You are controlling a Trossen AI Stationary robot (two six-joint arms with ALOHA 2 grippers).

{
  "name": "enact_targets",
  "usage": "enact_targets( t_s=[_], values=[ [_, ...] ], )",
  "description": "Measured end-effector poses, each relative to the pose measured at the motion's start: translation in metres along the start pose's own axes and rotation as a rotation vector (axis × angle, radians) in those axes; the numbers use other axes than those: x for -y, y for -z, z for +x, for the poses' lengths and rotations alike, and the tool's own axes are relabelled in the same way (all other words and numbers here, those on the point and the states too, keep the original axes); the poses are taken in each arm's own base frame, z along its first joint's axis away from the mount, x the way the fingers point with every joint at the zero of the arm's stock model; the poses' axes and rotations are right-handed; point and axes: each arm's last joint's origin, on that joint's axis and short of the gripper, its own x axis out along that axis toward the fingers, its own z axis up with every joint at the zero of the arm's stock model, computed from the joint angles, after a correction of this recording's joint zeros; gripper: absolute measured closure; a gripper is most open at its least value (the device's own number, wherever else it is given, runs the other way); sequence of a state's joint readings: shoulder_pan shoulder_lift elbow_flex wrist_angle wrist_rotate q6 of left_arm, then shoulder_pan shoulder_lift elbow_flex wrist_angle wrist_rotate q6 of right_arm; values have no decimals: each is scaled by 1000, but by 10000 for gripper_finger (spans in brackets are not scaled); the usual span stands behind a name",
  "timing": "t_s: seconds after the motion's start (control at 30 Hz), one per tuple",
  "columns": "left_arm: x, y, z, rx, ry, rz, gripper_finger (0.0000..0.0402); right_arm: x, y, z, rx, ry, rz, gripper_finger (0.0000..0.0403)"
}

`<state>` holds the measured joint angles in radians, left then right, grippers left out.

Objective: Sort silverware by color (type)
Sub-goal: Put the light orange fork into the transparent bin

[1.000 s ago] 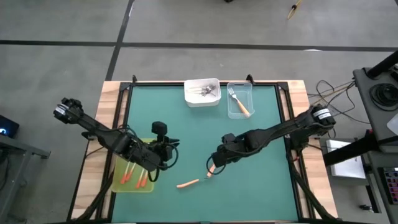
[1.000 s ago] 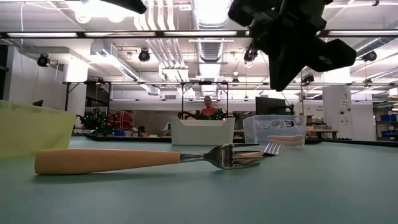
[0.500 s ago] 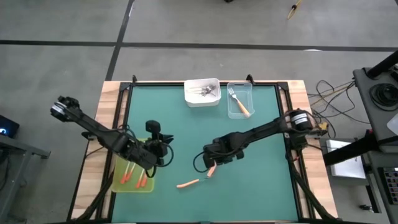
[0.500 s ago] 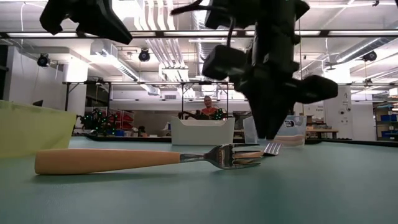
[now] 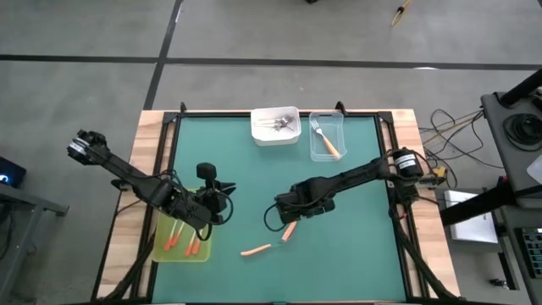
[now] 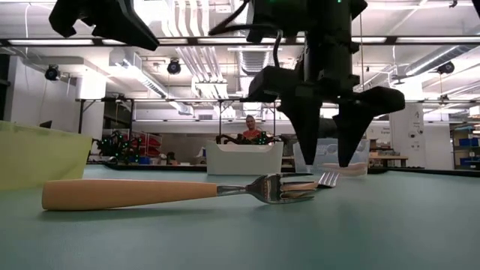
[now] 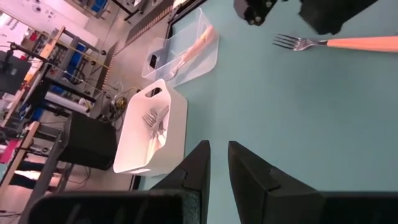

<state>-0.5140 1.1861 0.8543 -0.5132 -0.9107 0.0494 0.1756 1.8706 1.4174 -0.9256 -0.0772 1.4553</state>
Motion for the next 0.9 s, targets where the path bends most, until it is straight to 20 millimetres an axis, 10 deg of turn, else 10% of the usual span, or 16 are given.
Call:
enact_targets(
  t_s=[0.9],
  values=[
    [-1, 2, -1, -13, 1, -17, 362, -3, -4, 36, 73, 53, 5, 175]
  ],
)
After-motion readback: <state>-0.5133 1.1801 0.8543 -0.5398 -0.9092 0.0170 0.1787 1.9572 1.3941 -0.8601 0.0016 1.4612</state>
